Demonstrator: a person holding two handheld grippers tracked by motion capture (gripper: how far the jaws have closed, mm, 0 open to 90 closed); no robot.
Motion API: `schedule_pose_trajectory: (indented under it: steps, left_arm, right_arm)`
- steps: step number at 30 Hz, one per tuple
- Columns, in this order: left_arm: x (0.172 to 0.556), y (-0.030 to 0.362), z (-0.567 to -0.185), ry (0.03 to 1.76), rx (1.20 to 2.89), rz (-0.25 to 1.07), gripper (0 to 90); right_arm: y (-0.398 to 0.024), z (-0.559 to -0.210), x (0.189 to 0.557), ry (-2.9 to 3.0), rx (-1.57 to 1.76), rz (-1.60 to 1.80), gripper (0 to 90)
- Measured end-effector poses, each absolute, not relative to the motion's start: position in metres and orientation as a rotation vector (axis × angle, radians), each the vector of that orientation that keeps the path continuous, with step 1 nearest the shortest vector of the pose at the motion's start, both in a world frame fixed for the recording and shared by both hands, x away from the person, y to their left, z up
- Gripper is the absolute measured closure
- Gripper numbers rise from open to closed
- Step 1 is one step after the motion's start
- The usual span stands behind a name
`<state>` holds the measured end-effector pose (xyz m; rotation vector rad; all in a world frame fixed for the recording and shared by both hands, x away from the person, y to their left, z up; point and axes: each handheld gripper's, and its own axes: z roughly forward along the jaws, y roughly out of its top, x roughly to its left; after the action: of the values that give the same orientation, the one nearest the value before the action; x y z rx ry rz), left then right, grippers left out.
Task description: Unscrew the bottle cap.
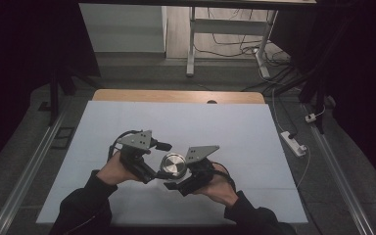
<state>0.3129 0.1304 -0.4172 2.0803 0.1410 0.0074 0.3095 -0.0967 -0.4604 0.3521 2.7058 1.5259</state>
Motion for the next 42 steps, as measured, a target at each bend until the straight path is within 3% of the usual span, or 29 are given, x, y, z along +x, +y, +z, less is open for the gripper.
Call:
schedule_pose_trajectory:
  steps: [4,8,14,17,23,27,34,38,39,42]
  left_arm:
    - [0.311,0.126,-0.424,0.096,2.091,0.008,20.3]
    - [0.310,0.119,-0.428,0.198,2.081,0.085,20.7]
    - [0.294,0.086,-0.431,0.480,2.094,0.365,20.6]
    - [0.288,0.075,-0.426,0.503,2.130,0.450,18.5]
    - [0.294,0.106,-0.406,0.391,2.041,0.277,17.3]
    - [0.306,0.133,-0.399,0.296,1.990,0.082,14.2]
    - [0.316,0.140,-0.412,0.197,2.032,0.051,10.1]
    - [0.314,0.126,-0.419,0.128,2.085,0.058,14.1]
    - [0.312,0.124,-0.419,0.118,2.084,0.064,19.1]
    - [0.307,0.117,-0.419,0.182,2.093,0.132,20.6]
  right_arm:
    - [-0.093,-0.460,0.306,2.721,0.311,1.508,14.6]
    - [-0.096,-0.461,0.309,2.702,0.372,1.479,14.6]
    - [-0.104,-0.467,0.321,2.624,0.554,1.390,14.6]
    - [-0.107,-0.466,0.323,2.601,0.577,1.401,14.6]
    - [-0.107,-0.456,0.318,2.587,0.516,1.479,14.6]
    - [-0.106,-0.458,0.318,2.614,0.520,1.485,14.6]
    - [-0.099,-0.460,0.314,2.661,0.437,1.530,14.6]
    - [-0.095,-0.459,0.309,2.677,0.386,1.544,14.6]
    - [-0.094,-0.459,0.308,2.678,0.381,1.543,14.6]
    - [-0.096,-0.459,0.310,2.662,0.406,1.528,14.6]
